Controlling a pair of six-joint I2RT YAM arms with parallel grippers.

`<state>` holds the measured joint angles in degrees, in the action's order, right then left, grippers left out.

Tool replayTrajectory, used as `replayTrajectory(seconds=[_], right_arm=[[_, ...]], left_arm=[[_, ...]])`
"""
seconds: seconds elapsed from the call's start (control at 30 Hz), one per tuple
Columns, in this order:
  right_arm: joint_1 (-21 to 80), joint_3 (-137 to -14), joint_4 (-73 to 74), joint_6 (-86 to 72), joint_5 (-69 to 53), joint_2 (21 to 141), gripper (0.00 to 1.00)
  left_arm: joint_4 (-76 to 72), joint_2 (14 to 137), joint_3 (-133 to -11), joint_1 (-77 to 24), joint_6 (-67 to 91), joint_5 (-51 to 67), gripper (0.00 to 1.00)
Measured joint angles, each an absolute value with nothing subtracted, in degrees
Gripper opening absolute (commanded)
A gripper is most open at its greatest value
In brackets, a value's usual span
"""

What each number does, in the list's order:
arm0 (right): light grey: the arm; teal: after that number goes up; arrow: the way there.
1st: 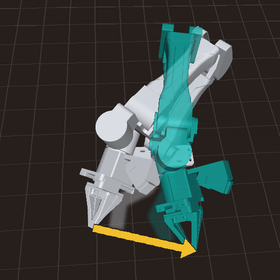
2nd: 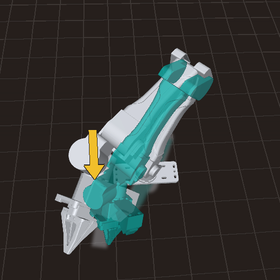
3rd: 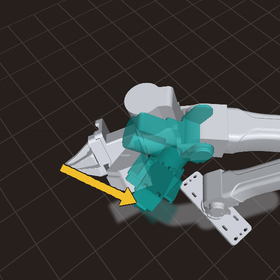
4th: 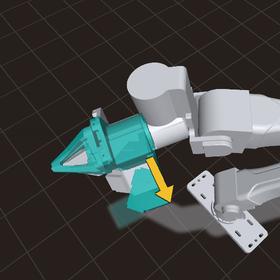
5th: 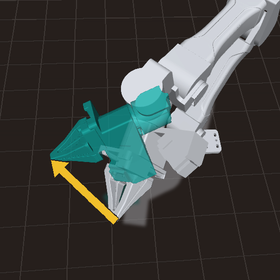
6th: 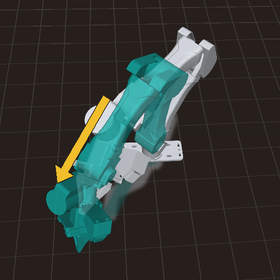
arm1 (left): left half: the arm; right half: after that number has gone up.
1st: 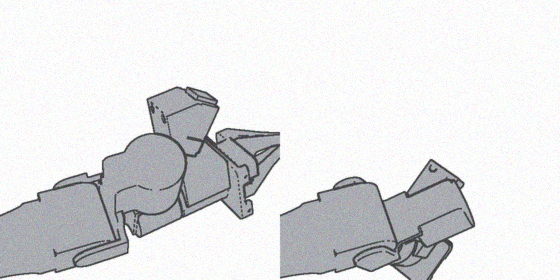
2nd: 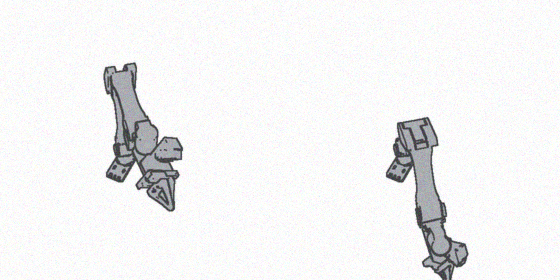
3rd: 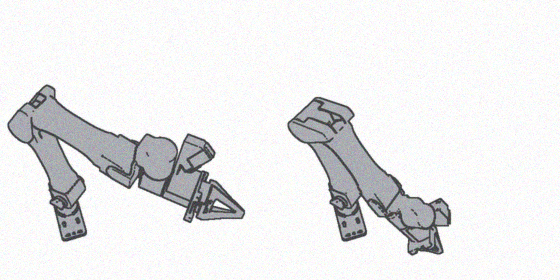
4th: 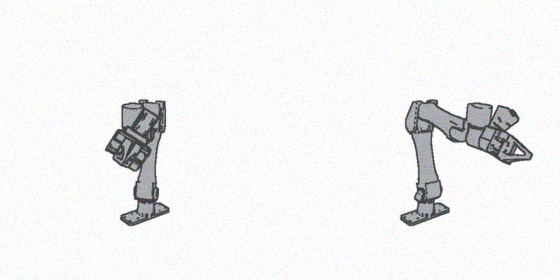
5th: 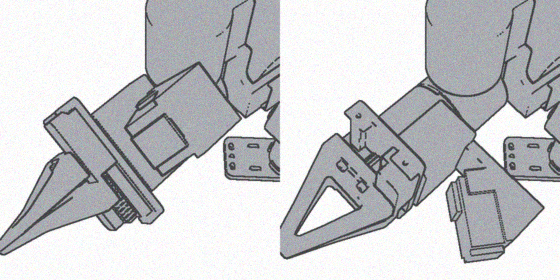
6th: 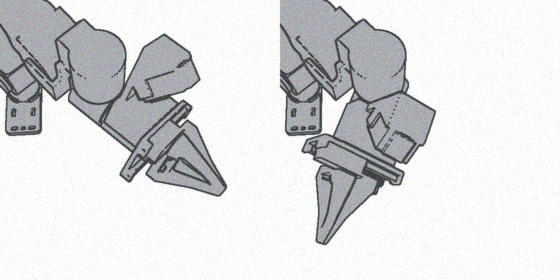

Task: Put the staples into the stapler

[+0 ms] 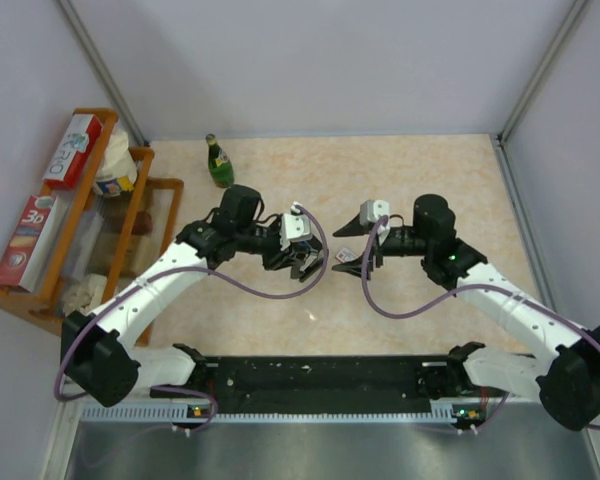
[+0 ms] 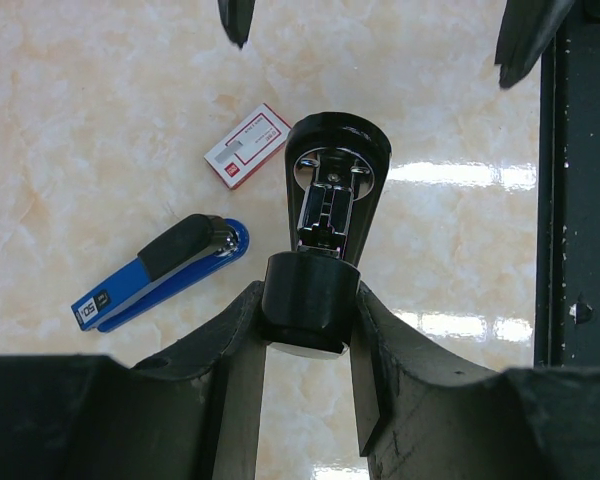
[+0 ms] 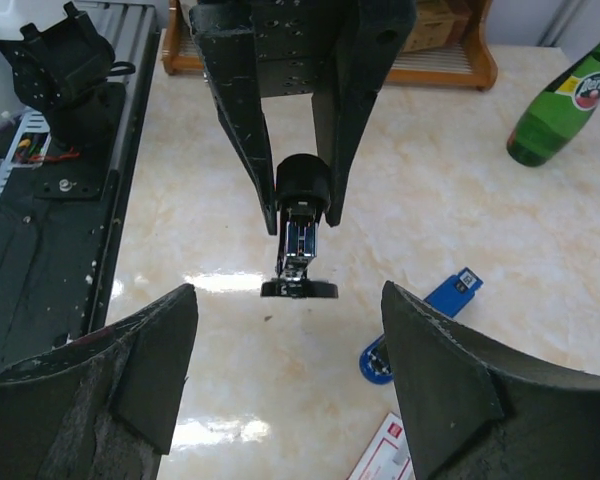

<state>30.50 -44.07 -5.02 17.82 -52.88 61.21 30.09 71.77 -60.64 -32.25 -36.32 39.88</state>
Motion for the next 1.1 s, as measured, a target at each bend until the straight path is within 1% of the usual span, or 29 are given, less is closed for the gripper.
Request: replayTrajectory(seconds=[0.1, 0.27, 0.43, 0.57, 0.73, 0.8, 1.1], right_arm=[[32.2, -45.1, -6.7, 17.8, -52.9, 64.5, 0.66], [33.5, -45.1, -10.9, 15.9, -53.2, 67.9, 0.65], [34.5, -45.1, -13.3, 14.5, -53.1, 69.7, 0.55], [35.1, -45.1, -15.1, 13.9, -52.8, 71.0, 0.38], [35.2, -45.0, -15.1, 14.6, -52.3, 72.0, 0.24], [35.2, -45.0, -15.0, 15.4, -52.0, 72.2, 0.20], [35.2, -43.1, -12.6, 19.4, -50.3, 75.3, 0.20]], left_arm=[[30.3, 71.7, -60.6, -32.2, -36.2, 40.1, 0.00], [30.3, 71.7, -60.6, -32.2, -35.9, 40.1, 0.00], [30.3, 71.7, -60.6, -32.2, -35.6, 40.5, 0.00], [30.3, 71.7, -60.6, -32.2, -35.2, 40.5, 0.00], [30.1, 71.7, -60.6, -32.2, -34.6, 40.5, 0.00], [29.9, 71.7, -60.3, -32.2, -34.4, 40.4, 0.00], [27.8, 71.7, -56.7, -32.0, -32.9, 37.4, 0.00]])
